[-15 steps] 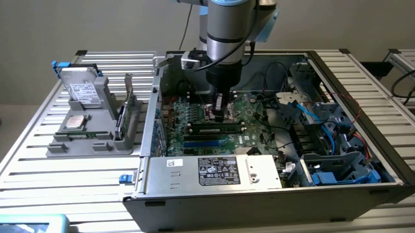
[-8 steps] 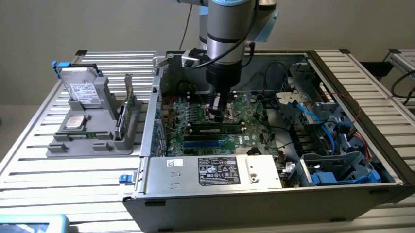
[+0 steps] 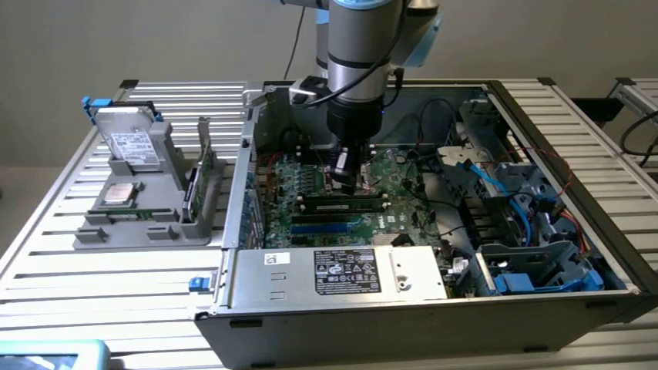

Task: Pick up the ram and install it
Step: 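Press down the ram until it locks into place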

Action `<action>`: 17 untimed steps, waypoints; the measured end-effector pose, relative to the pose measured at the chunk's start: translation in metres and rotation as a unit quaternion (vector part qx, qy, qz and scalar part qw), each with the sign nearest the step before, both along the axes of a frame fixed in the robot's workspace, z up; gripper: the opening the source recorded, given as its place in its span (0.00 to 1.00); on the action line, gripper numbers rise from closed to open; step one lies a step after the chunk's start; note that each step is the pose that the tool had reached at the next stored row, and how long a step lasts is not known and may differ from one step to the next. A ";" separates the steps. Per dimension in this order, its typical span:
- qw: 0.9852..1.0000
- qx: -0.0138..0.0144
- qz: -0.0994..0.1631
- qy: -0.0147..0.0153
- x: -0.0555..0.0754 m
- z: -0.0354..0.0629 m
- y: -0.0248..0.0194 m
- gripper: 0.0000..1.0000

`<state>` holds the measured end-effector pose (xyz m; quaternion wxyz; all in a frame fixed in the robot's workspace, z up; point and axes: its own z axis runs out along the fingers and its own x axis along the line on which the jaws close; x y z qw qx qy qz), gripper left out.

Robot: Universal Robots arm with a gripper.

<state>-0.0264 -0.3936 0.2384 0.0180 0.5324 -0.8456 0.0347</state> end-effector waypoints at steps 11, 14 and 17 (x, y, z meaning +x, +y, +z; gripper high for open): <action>0.998 -0.008 -0.060 -0.001 0.000 -0.0001 0.0001 0.11; 0.997 -0.013 -0.074 -0.001 0.000 0.0000 0.0000 0.11; 0.996 -0.015 -0.090 -0.001 0.000 0.0001 0.0000 0.11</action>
